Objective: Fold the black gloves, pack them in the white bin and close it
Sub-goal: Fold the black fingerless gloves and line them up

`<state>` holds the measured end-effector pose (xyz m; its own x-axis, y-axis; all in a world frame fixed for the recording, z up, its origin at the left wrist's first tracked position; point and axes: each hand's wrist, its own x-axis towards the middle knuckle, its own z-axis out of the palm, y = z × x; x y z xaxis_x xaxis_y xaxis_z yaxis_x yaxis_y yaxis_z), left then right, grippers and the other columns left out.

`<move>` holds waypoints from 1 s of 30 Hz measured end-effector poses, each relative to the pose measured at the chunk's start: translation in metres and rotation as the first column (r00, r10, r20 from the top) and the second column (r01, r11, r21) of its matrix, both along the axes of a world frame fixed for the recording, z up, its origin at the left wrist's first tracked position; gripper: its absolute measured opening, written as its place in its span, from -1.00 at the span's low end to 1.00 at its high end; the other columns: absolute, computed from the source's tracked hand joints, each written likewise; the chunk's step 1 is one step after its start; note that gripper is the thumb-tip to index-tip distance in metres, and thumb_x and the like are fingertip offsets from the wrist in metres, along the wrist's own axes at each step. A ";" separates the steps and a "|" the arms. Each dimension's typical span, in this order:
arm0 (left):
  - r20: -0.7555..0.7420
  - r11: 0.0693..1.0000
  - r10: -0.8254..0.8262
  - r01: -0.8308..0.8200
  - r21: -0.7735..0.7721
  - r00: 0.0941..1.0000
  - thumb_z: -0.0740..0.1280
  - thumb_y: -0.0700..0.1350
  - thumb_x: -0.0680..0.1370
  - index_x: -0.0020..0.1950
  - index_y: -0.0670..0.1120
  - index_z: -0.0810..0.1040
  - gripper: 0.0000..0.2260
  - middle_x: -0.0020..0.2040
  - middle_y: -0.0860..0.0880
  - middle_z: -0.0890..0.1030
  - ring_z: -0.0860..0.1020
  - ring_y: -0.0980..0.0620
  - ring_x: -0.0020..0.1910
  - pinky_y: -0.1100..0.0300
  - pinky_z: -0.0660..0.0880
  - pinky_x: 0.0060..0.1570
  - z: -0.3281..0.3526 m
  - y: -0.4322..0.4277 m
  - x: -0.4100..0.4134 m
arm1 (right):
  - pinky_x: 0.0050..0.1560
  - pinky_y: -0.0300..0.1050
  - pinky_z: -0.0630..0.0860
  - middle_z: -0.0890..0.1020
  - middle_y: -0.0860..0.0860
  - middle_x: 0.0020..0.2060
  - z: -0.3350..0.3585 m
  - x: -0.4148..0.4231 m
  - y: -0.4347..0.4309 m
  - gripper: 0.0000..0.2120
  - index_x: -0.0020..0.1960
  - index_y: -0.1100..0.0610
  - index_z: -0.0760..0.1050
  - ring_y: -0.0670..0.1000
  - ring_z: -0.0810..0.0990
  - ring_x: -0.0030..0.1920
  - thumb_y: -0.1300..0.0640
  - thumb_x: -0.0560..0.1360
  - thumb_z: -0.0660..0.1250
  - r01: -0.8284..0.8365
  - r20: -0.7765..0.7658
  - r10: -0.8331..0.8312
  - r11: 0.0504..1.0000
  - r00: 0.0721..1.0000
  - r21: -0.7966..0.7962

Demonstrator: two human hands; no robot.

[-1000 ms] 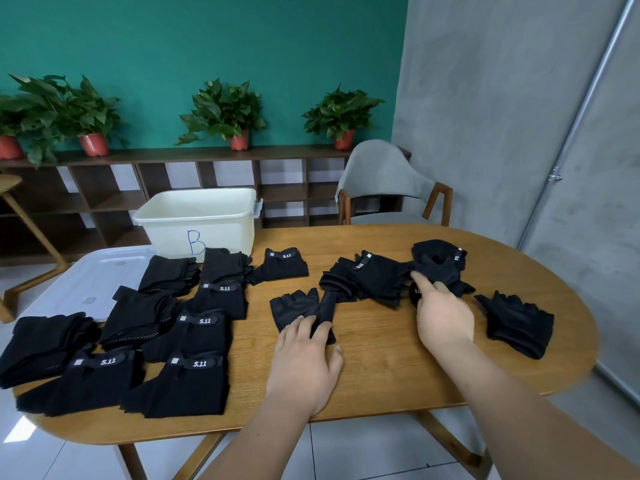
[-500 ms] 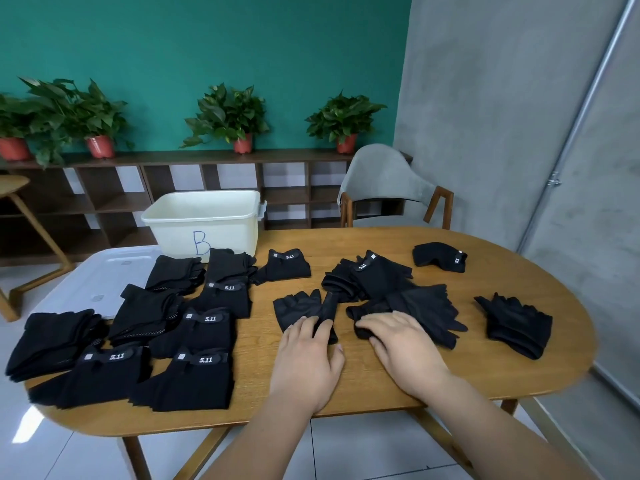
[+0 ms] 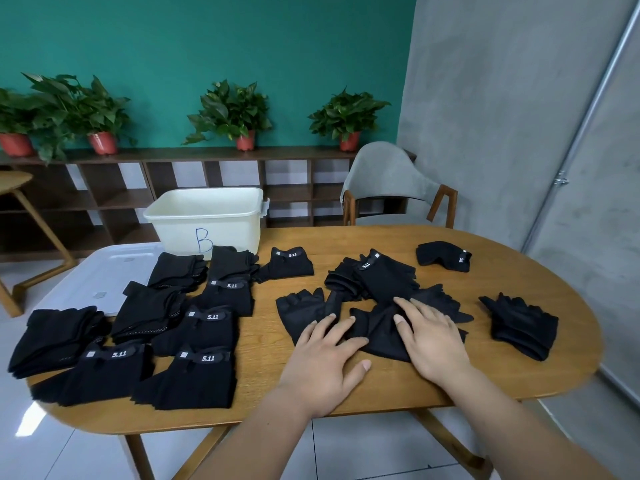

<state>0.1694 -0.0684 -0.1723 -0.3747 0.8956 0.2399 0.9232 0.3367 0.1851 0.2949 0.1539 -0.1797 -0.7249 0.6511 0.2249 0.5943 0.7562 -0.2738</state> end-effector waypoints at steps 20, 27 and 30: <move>0.017 0.987 0.092 -0.094 0.131 0.996 0.05 0.29 0.70 0.45 0.17 0.43 -0.58 0.60 0.10 0.26 0.14 0.06 0.62 -0.04 0.12 0.62 0.001 -0.001 0.001 | 0.55 0.13 0.24 0.33 -0.08 0.60 0.040 -0.039 -0.009 -0.53 0.56 -0.16 0.39 0.06 0.21 0.60 -0.23 0.72 0.01 -0.108 0.002 0.109 0.979 0.994 0.172; 0.040 0.918 0.371 -0.373 0.136 0.928 -0.04 0.18 0.66 0.58 -0.01 0.41 -0.43 0.52 -0.01 0.48 0.38 -0.05 0.53 -0.01 0.30 0.54 -0.002 0.000 0.001 | 0.03 0.06 0.50 0.60 -0.07 0.18 0.003 -0.026 -0.092 -0.55 0.35 -0.11 0.59 0.06 0.52 0.17 -0.24 0.68 0.06 -0.140 -0.034 0.154 0.956 0.987 0.256; 0.027 0.909 0.399 -0.399 0.117 0.916 -0.02 0.14 0.65 0.46 -0.02 0.55 -0.46 0.36 0.01 0.62 0.51 -0.04 0.39 -0.03 0.43 0.42 -0.001 -0.002 0.003 | 0.19 0.08 0.50 0.58 -0.13 0.26 -0.003 -0.018 -0.093 -0.54 0.32 -0.16 0.59 0.02 0.51 0.27 -0.27 0.68 0.02 -0.179 -0.050 0.193 0.961 0.980 0.209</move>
<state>0.1728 -0.0708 -0.1730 -0.6957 0.6363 0.3333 0.7158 0.6528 0.2478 0.2765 0.0607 -0.1828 -0.8070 0.4417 0.3919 0.4228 0.8955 -0.1388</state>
